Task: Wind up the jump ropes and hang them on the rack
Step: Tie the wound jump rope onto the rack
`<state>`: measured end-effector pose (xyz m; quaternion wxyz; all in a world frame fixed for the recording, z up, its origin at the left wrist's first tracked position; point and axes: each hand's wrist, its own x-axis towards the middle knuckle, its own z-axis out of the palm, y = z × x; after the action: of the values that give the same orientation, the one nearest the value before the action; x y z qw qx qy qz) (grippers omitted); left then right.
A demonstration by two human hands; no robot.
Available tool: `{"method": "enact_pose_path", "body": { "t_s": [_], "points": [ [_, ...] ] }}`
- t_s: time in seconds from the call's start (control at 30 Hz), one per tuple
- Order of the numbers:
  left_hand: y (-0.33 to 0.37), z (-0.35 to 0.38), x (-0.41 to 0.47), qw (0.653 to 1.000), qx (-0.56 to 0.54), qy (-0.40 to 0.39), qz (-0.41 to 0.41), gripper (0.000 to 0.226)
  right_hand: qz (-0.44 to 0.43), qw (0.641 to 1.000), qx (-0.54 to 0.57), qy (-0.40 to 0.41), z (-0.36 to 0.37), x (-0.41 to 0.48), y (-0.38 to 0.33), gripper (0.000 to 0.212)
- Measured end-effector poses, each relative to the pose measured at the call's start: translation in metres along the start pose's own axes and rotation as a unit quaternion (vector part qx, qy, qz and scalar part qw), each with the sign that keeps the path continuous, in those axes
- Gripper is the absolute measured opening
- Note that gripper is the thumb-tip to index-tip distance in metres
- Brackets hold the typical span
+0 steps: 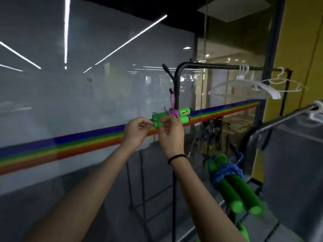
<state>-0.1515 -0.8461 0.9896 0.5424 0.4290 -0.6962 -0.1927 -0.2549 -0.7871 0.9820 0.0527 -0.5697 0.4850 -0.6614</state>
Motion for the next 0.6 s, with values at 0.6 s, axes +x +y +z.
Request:
{"method": "enact_pose_path", "body": {
  "t_s": [0.6],
  "points": [
    [0.124, -0.182, -0.433, 0.96, 0.084, 0.144, -0.224, 0.033, 0.057, 0.906, 0.105, -0.406, -0.113, -0.284, -0.176, 0.015]
  ]
}}
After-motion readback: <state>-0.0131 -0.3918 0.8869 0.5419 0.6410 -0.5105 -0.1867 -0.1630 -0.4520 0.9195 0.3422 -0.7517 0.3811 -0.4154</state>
